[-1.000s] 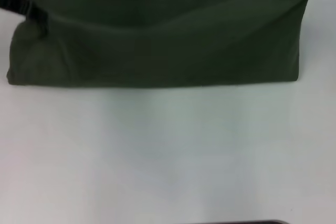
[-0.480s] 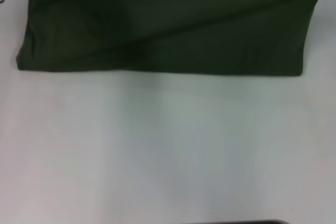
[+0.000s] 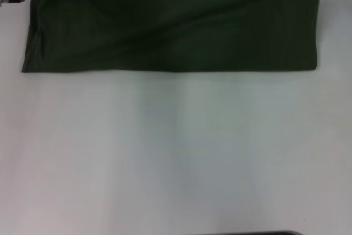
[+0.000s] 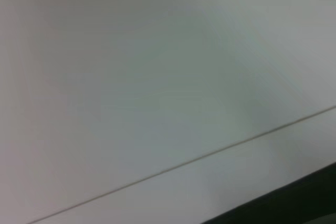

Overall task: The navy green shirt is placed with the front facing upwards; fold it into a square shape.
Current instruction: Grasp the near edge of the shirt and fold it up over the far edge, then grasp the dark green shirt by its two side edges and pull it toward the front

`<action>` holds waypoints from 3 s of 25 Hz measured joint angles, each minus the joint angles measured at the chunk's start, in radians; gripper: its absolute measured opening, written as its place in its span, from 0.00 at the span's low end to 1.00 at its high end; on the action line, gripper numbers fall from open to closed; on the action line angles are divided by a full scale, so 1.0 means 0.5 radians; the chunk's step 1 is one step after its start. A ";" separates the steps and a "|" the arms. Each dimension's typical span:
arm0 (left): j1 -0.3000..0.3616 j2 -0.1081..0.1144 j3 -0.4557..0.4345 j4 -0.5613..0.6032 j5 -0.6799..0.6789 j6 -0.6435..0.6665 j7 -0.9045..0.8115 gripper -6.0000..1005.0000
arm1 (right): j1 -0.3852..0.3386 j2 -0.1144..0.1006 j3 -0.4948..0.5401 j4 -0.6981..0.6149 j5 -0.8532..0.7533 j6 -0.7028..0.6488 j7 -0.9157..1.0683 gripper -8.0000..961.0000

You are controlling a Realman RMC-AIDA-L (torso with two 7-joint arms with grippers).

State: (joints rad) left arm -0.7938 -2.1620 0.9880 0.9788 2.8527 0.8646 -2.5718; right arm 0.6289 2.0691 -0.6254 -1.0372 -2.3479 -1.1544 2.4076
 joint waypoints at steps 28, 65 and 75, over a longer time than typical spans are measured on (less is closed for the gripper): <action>-0.046 -0.002 0.118 -0.231 0.007 -0.345 -0.012 0.06 | 0.146 0.002 -0.482 0.464 -0.004 0.832 -0.005 0.08; -0.017 0.002 0.008 -0.150 -0.015 -0.279 -0.165 0.88 | 0.192 -0.154 -0.448 0.400 -0.039 0.442 -0.010 0.97; 0.026 0.231 -0.460 -0.007 -0.502 0.863 0.248 0.87 | -0.080 -0.155 -0.267 0.070 0.509 -0.543 -0.633 0.97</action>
State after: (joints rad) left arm -0.7808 -2.0466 0.7582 0.9756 2.6020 1.2959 -2.4476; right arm 0.5888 1.9918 -0.7589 -1.0023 -2.0935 -1.4260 2.0912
